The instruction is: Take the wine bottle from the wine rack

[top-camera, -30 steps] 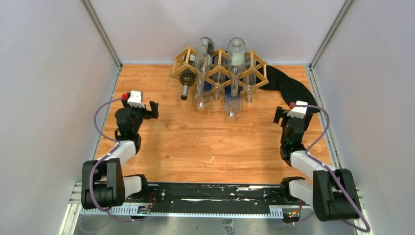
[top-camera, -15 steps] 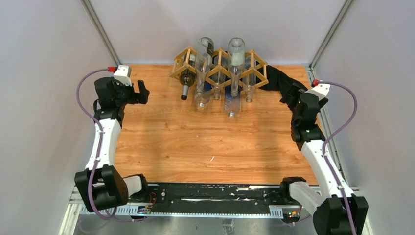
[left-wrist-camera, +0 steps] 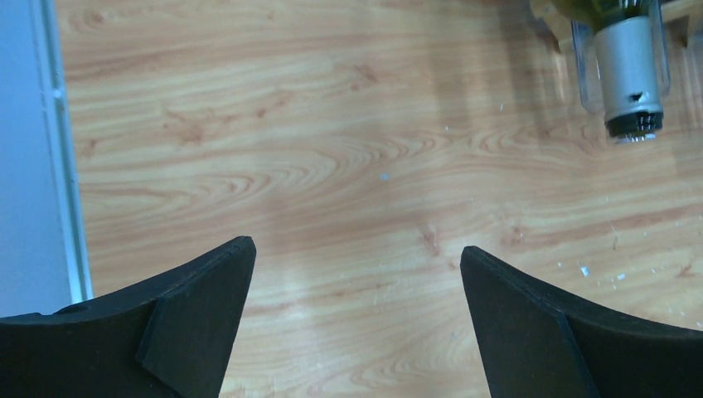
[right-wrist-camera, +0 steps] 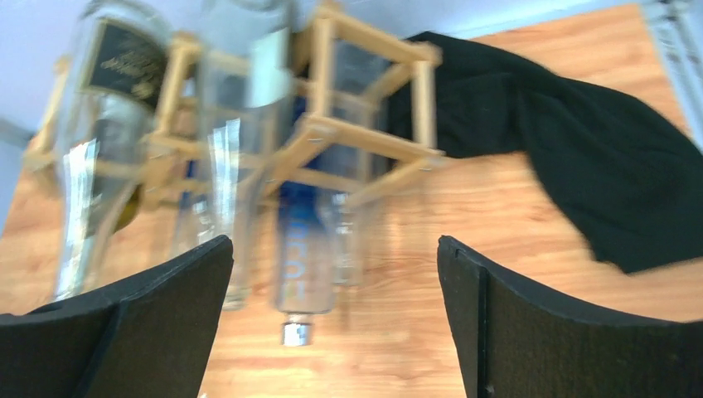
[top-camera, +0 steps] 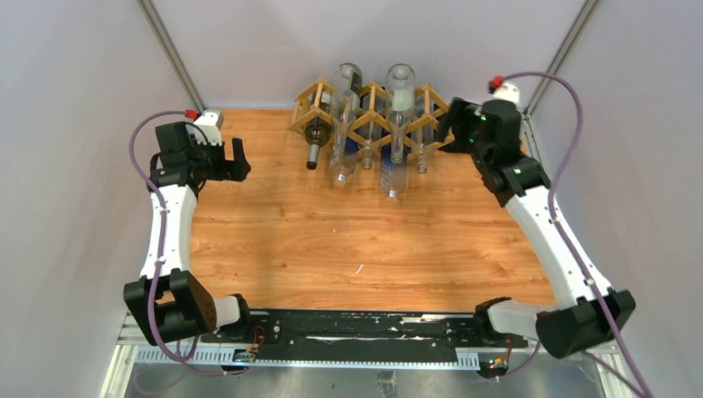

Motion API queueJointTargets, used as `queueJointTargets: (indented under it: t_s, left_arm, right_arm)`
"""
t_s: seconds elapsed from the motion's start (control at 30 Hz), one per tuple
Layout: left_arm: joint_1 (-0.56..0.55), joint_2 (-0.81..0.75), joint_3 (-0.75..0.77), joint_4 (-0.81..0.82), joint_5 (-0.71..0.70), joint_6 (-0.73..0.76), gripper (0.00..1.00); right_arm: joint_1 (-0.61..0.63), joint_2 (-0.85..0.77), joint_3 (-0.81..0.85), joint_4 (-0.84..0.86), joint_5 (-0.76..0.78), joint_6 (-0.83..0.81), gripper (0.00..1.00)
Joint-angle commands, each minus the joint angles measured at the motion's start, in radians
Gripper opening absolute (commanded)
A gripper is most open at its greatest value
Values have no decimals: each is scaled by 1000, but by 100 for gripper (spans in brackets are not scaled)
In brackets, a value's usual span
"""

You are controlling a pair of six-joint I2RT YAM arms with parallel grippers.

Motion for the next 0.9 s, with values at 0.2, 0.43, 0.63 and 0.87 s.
queueJointTargets:
  t_s: [0.2, 0.43, 0.63, 0.87]
  left_arm:
    - [7, -7, 4, -119, 53, 54, 100]
    - [8, -31, -19, -131, 99, 64, 100]
    - [7, -62, -29, -150, 129, 81, 100]
    - [8, -81, -29, -169, 141, 103, 100]
  right_arm:
    - [413, 380, 501, -289, 129, 29, 91]
    - [545, 682, 806, -408, 153, 67, 89]
    - [563, 850, 948, -477, 199, 123, 88]
    - [560, 940, 988, -467, 231, 162, 86]
